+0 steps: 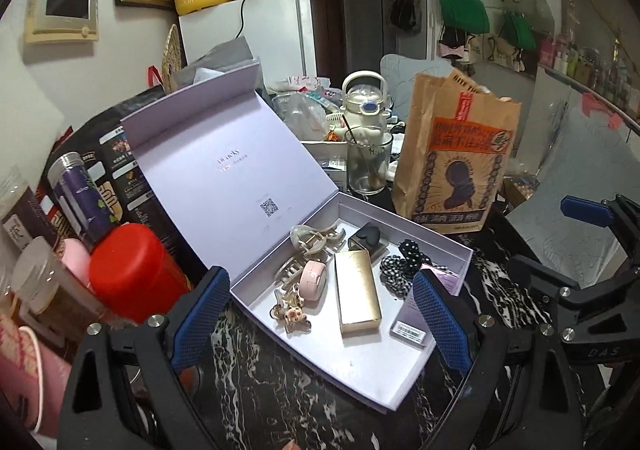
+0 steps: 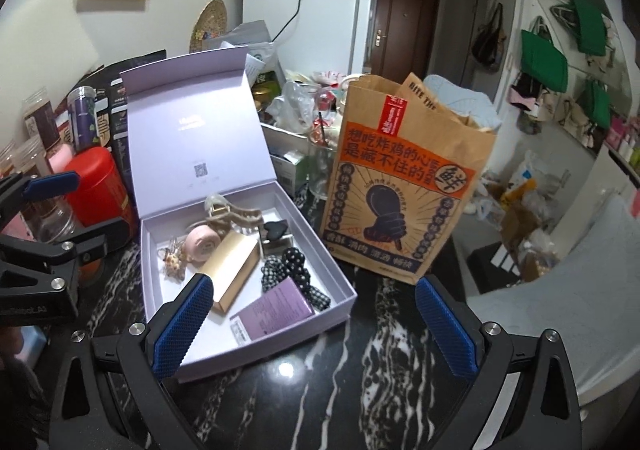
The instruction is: Organize rigid objects
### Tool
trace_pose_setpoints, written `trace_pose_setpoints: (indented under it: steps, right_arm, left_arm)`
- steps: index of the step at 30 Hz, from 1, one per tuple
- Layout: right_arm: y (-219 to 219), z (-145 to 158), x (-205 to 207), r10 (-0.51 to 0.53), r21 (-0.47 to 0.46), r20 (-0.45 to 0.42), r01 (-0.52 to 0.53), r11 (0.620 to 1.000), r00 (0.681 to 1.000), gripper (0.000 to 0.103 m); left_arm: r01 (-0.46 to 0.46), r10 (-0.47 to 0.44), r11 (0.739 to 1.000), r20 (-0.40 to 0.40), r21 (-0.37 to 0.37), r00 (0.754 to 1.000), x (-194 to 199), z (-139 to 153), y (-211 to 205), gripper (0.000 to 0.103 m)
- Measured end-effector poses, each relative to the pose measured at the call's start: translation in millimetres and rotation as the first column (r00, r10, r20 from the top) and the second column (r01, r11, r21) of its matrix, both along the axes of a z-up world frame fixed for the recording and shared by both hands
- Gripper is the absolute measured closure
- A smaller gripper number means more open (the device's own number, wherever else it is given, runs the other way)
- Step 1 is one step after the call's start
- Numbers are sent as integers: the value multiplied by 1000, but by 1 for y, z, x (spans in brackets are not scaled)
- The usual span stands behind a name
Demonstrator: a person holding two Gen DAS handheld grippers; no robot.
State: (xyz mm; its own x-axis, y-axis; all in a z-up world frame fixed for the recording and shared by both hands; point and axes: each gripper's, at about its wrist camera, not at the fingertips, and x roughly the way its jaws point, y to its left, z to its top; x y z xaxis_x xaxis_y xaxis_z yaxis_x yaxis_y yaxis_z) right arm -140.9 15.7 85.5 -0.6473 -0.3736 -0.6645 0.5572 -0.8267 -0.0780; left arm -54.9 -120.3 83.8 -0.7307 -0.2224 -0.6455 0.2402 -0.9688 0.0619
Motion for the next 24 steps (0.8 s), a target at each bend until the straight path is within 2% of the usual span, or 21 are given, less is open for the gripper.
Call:
trace_pose_setpoints:
  steps: [5,12,17,24]
  right_arm:
    - [12,7,21,-35,-2,-23,35,999,999,1]
    - [32,12,49,-52,-32,-16,52,998,998,1]
    - [37,9,68,-67,-5,-17,67,998,998,0]
    - [47,3,90,-105,-20,-7,105,994,994,1]
  left_arm:
    - [-9,9,1000,-14,-19,1000,20,8,9,9]
    - [-12,12,1000,-5,22,1000,44,8,17,9]
    - [-21,21,1000,-5,17,1000,59,7,27,9]
    - [-3,3,999,-1,33,1000,78,3,40,9]
